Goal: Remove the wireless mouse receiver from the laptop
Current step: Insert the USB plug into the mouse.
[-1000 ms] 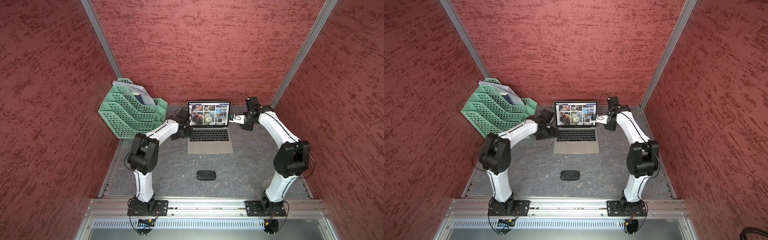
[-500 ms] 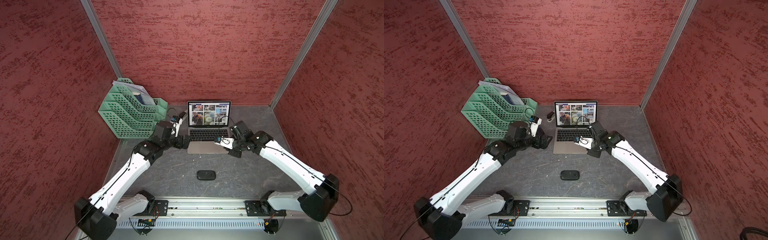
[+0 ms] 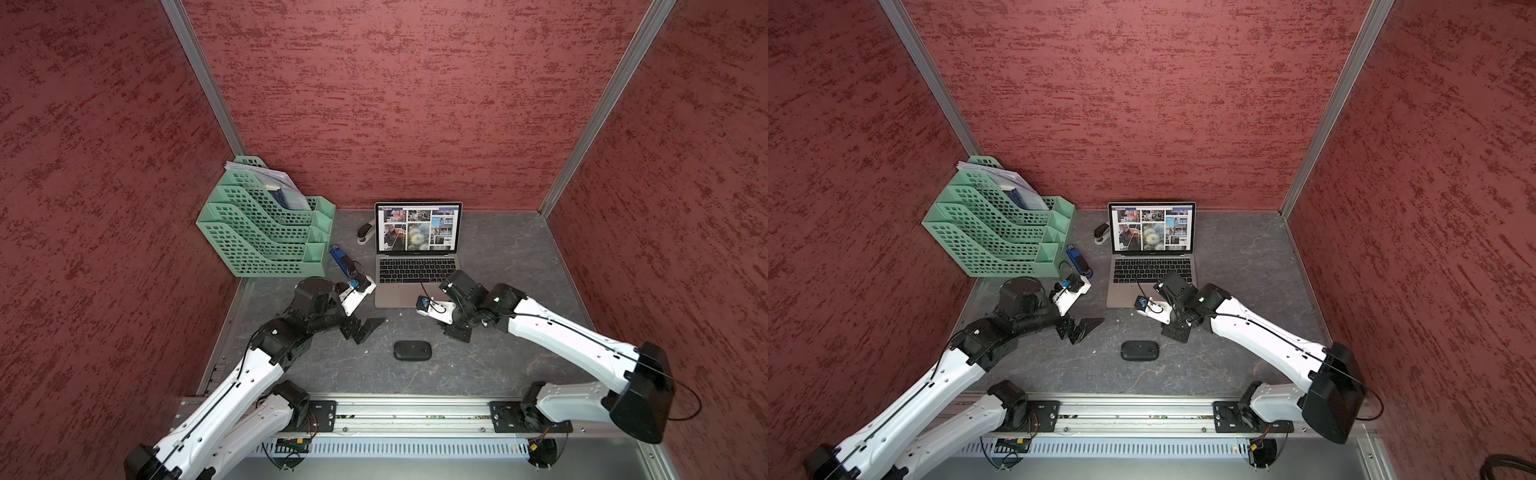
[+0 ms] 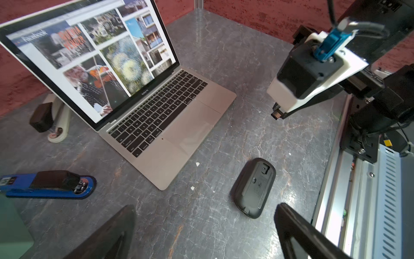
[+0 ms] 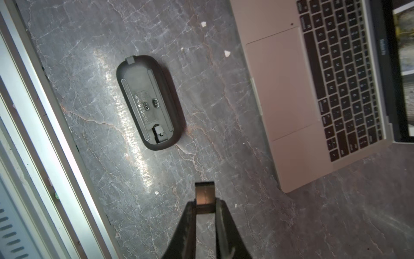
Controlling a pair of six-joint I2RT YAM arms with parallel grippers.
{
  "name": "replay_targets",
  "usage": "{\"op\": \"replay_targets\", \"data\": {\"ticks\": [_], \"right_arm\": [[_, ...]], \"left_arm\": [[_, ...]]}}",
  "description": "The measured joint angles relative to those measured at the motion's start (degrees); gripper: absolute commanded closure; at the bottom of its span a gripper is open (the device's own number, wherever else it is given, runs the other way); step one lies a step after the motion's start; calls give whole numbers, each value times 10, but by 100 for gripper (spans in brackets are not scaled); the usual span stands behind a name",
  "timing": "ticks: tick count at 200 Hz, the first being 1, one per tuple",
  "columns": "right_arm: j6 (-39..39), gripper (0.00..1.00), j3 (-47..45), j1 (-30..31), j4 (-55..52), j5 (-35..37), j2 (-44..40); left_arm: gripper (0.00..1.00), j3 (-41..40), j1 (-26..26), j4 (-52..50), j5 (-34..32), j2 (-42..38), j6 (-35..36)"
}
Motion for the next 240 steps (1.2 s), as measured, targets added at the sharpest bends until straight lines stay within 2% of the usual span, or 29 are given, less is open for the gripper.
{"op": "replay_targets", "data": {"ticks": [48,129,172,205,240], "right_arm": [[52,100,-25,31,10,3,47],[82,100,-32,34,34,2,63],[87,100,-33,43,46,-2,74],[86,100,-33,70,46,-2,117],[78,100,-32,82,44,-2,141]], "left_arm": [[0,-23,-70,-16,3,2,61],[0,-63,-78,-26,5,43,223],[0,-128,-78,41,-27,-25,206],[0,-132,-78,73,-45,-66,181],[0,-132,-78,81,-52,-74,177]]}}
